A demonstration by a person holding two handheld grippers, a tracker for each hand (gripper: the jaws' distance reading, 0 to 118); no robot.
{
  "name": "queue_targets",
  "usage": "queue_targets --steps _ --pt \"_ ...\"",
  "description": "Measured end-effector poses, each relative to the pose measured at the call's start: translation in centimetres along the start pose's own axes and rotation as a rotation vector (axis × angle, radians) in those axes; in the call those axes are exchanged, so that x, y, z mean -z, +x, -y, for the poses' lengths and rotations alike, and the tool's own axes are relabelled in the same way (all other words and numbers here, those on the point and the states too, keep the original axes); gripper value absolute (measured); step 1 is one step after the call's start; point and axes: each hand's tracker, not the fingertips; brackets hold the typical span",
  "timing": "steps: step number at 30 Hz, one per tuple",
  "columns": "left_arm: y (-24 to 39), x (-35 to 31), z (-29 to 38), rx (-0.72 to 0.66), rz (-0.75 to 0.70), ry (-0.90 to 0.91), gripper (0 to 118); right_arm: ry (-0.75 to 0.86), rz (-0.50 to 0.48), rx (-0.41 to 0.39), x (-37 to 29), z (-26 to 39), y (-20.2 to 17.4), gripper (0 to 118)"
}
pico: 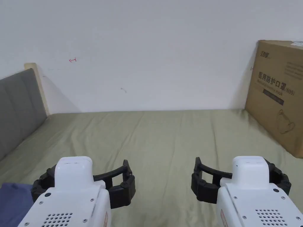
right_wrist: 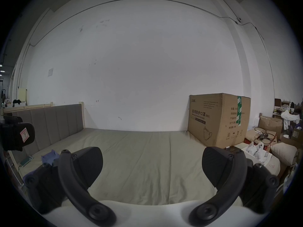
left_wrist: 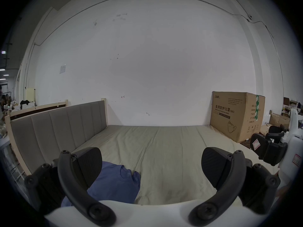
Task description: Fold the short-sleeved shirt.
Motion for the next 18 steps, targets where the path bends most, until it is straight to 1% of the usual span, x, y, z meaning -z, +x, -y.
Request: queue_targets --steps 18 --pt "0.29 0.68 0.44 -0.009 0.012 -0.024 118 -0.047 -0.01 0.017 0.21 0.65 0.32 118"
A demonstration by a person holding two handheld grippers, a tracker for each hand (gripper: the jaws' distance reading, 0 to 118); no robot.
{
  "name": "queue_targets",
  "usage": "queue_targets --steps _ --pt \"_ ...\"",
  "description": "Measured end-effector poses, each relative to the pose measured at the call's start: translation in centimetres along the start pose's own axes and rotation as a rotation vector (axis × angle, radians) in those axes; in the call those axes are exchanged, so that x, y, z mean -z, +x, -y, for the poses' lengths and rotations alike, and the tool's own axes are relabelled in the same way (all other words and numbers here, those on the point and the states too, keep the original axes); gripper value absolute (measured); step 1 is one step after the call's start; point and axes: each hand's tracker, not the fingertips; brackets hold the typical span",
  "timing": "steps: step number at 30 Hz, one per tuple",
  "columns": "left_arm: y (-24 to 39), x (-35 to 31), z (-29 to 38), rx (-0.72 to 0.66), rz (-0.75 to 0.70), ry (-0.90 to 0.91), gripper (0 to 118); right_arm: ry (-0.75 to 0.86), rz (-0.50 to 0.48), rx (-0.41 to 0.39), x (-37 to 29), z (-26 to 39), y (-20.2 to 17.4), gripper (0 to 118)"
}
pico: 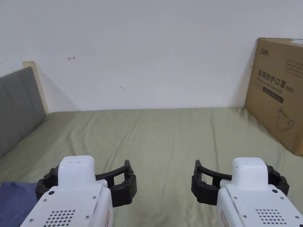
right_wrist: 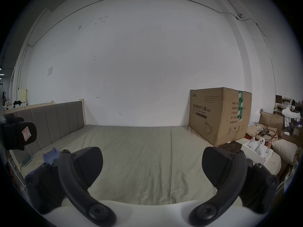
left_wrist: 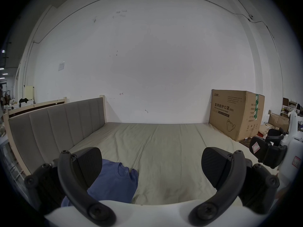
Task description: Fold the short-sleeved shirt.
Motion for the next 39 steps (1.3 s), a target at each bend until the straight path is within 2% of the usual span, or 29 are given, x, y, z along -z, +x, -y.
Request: queue_targets --steps 7,9,10,12,15,17,18,19,20,21,23,25,27,29,30,31,32,34,36,39 --pt "0.2 0.1 -0.1 0.003 0.007 0.003 118 -0.023 0.011 0.002 0.2 -0.8 0.1 118" --pt "-0.1 0.2 -0.1 -0.067 0.035 0.009 118 -0.011 -0.012 -0.025 0.0 -1.8 -0.4 118" --pt "-0.5 0.4 -0.1 -0.139 0.058 0.012 118 0.019 0.017 -0.102 -0.1 -2.3 -1.2 118" --pt "-1.7 0.8 0.4 -0.354 0.113 0.018 118 0.064 0.116 -0.338 -0.1 -2.7 -3.3 118" --pt "-4.5 2.3 2.9 -0.827 0.196 -0.024 118 0.176 0.265 -0.89 0.1 -0.1 -7.1 118" --pt "-6.0 3.5 5.7 -1.154 0.232 -0.068 118 0.26 0.257 -1.212 0.1 2.7 -8.0 118" --pt "-6.4 3.9 7.1 -1.275 0.242 -0.078 118 0.273 0.245 -1.291 0.0 3.6 -8.3 118" --pt "-6.8 4.1 8.3 -1.369 0.219 -0.119 118 0.267 0.237 -1.328 0.0 4.4 -8.8 118" --pt "-6.9 4.2 9.1 -1.371 0.19 -0.13 118 0.233 0.203 -1.292 -0.1 4.6 -8.7 118" --pt "-7.0 4.1 9.4 -1.34 0.159 -0.131 118 0.189 0.16 -1.207 -0.2 4.4 -8.8 118" --pt "-6.7 3.7 8.6 -1.168 0.081 -0.154 118 0.073 0.1 -0.943 0.0 2.9 -8.6 118" --pt "-6.4 3.3 6.6 -0.984 0.066 -0.129 118 -0.006 0.078 -0.687 0.4 0.6 -7.2 118" --pt "-5.4 2.6 3.7 -0.793 0.074 -0.087 118 -0.043 0.024 -0.426 0.8 -1.2 -5.3 118" --pt "-4.1 1.7 0.9 -0.538 0.078 -0.032 118 -0.037 -0.035 -0.16 0.9 -1.9 -2.8 118" --pt "-3.3 1.3 -0.1 -0.407 0.057 0.005 118 -0.042 -0.055 -0.065 1.0 -1.6 -1.9 118" --pt "-2.2 0.7 -0.7 -0.269 0.036 0.045 118 -0.079 -0.032 0.01 1.3 -1.1 -0.9 118" --pt "-1.3 0.2 -1.0 -0.137 0.029 0.07 118 -0.11 -0.024 0.067 0.9 -0.8 -0.4 118" --pt "-0.1 -0.2 -0.9 0.008 0.003 0.072 118 -0.146 -0.004 0.104 0.6 0.1 0.4 118" --pt "0.4 -0.2 -0.7 0.007 0.019 0.026 118 -0.148 0.027 0.075 0.1 0.1 0.2 118" --pt "-0.1 -0.1 -0.4 -0.089 0.044 0.02 118 -0.06 0.038 0.073 -1.0 -0.6 0.0 118"
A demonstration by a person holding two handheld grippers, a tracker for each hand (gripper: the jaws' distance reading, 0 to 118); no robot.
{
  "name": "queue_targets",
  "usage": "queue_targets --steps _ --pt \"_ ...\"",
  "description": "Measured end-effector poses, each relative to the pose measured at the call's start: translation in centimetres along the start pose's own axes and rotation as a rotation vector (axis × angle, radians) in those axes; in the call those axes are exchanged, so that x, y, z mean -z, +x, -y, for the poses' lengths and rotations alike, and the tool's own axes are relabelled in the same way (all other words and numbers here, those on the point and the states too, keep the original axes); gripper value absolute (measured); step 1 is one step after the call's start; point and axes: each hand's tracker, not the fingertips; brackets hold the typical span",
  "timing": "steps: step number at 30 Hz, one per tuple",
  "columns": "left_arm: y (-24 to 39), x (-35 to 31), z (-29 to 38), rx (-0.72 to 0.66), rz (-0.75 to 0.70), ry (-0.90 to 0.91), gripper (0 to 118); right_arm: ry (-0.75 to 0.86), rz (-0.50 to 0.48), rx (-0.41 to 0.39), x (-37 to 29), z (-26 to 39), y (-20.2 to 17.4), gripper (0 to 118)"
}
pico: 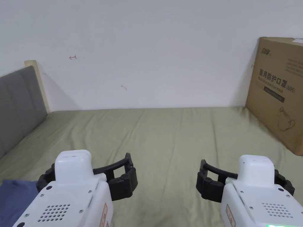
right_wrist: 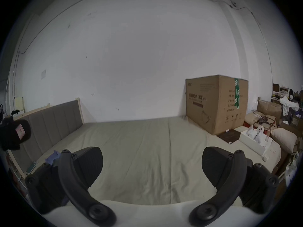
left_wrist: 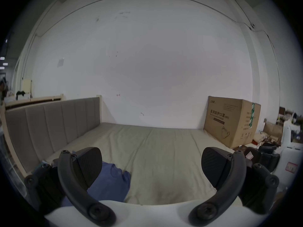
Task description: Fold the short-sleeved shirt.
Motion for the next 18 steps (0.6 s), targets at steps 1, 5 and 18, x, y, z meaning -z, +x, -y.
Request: queue_targets --steps 1,5,18 --pt "0.0 0.0 -0.1 -0.005 -0.002 -0.003 118 0.028 -0.019 -0.004 -0.2 -0.4 -0.2 118" --pt "0.1 -0.3 -0.6 0.044 -0.012 0.001 118 0.081 0.03 -0.076 -0.5 -1.2 -1.0 118" --pt "0.8 -1.4 -0.3 0.136 -0.072 0.048 0 0.12 0.127 -0.101 -0.5 -0.7 -0.8 10"
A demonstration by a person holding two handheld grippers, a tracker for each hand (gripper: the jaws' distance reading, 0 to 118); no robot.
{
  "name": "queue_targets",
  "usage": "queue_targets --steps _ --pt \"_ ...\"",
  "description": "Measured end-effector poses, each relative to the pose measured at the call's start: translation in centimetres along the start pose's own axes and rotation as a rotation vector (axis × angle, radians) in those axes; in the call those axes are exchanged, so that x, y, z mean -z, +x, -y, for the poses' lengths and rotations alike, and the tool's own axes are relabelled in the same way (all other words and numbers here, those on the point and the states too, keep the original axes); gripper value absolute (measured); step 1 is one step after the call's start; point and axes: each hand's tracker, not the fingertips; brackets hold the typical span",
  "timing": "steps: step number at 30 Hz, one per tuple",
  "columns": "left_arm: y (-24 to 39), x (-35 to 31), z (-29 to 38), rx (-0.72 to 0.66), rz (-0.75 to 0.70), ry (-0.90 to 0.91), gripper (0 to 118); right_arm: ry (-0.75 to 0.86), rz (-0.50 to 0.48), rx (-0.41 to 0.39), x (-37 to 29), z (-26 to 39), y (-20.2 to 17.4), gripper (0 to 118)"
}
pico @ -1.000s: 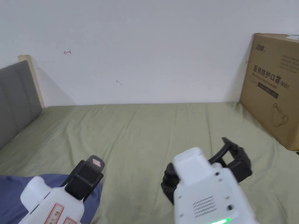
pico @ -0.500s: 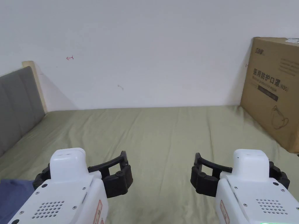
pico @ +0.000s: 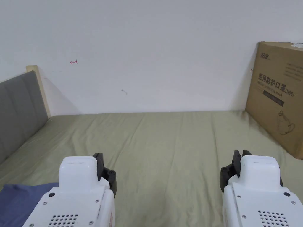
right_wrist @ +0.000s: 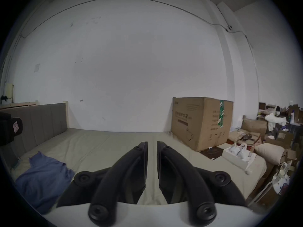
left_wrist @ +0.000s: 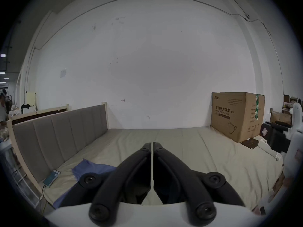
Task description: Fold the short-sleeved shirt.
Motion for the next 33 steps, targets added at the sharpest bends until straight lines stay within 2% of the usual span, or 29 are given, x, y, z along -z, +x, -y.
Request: queue_targets --steps 1,2,4,8,14,17,22,25,28,33 --pt "-0.3 0.0 0.1 -0.015 0.03 -0.002 0 -0.02 -0.036 0.035 0.0 -0.1 0.3 4" --pt "-0.5 0.1 0.0 -0.05 0.043 -0.011 0 -0.018 -0.034 0.056 0.0 0.0 0.5 4" --pt "-0.8 0.6 0.2 -0.13 0.077 -0.051 0 -0.021 -0.029 0.046 0.2 0.3 0.4 1" --pt "-0.7 0.6 0.3 -0.095 0.063 -0.05 0 -0.031 -0.05 0.029 0.2 0.5 0.3 1" --pt "-0.9 0.7 -0.2 -0.114 0.071 -0.056 0 -0.046 -0.077 0.024 0.5 0.3 -0.2 1" --pt "-1.9 0.3 -0.5 -0.109 0.046 -0.051 0 -0.05 -0.132 0.022 0.3 -0.5 -1.2 1" --pt "-6.2 -1.5 -1.2 -0.108 -0.104 -0.041 0 -0.058 -0.278 0.052 0.8 -1.0 -4.9 1" --pt "-9.3 -2.9 -1.2 -0.121 -0.209 -0.053 0 -0.058 -0.363 0.017 0.9 -1.0 -8.2 1" --pt "-12.0 -4.1 -1.0 -0.143 -0.271 -0.062 0 -0.068 -0.452 0.02 0.5 -0.9 -11.0 1" --pt "-14.5 -3.9 0.0 -0.151 -0.32 -0.119 0 -0.1 -0.514 0.015 0.4 -0.4 -13.9 1"
